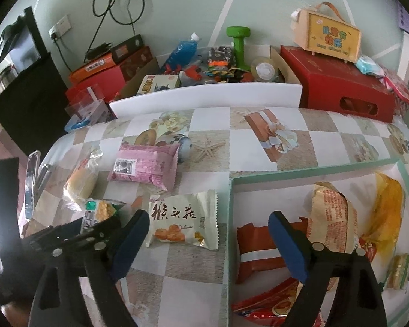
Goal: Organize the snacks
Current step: 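Grasp the green-and-white biscuit pack with the left tool while the right tool grasps the white red-text pack, then lift and carry the biscuit pack and white pack over the tray with both tools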
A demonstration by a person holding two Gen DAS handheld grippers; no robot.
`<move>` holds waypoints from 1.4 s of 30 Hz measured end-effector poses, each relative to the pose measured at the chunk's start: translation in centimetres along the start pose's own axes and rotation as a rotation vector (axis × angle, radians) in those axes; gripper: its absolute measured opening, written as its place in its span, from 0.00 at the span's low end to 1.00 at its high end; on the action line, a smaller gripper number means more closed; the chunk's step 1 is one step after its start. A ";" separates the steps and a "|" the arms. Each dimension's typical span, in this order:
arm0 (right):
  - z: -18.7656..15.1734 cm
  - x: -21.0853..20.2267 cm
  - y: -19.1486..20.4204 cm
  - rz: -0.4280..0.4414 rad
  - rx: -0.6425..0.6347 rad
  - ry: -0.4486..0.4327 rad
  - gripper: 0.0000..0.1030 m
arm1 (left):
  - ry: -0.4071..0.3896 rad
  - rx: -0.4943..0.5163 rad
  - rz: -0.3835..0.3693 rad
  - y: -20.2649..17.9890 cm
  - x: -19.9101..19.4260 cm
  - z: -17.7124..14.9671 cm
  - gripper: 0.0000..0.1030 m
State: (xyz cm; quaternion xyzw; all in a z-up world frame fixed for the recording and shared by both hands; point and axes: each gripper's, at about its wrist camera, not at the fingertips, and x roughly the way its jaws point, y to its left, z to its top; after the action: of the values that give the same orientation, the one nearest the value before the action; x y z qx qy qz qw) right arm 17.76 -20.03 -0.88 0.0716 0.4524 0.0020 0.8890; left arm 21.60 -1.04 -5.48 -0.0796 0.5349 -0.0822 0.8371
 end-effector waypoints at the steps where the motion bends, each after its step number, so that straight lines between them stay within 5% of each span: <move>1: 0.0 0.1 0.2 -0.001 -0.011 0.001 0.82 | 0.005 -0.013 0.000 0.4 -0.1 0.1 0.56; 7: -0.3 0.6 2.4 0.008 -0.087 0.016 0.74 | 0.031 -0.065 -0.009 2.1 -0.4 0.3 0.56; 30: 1.3 7.0 4.9 -0.047 -0.196 0.135 0.74 | 0.069 -0.129 -0.015 4.2 -1.1 0.1 0.56; 42: -0.5 6.6 6.2 -0.034 -0.255 0.148 0.73 | 0.070 -0.120 -0.010 4.1 -1.0 0.2 0.56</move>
State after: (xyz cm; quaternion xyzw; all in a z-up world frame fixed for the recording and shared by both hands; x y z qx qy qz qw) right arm 21.66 -13.39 -5.67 -0.0497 0.5141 0.0497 0.8549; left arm 21.55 3.14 -5.43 -0.1291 0.5675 -0.0570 0.8112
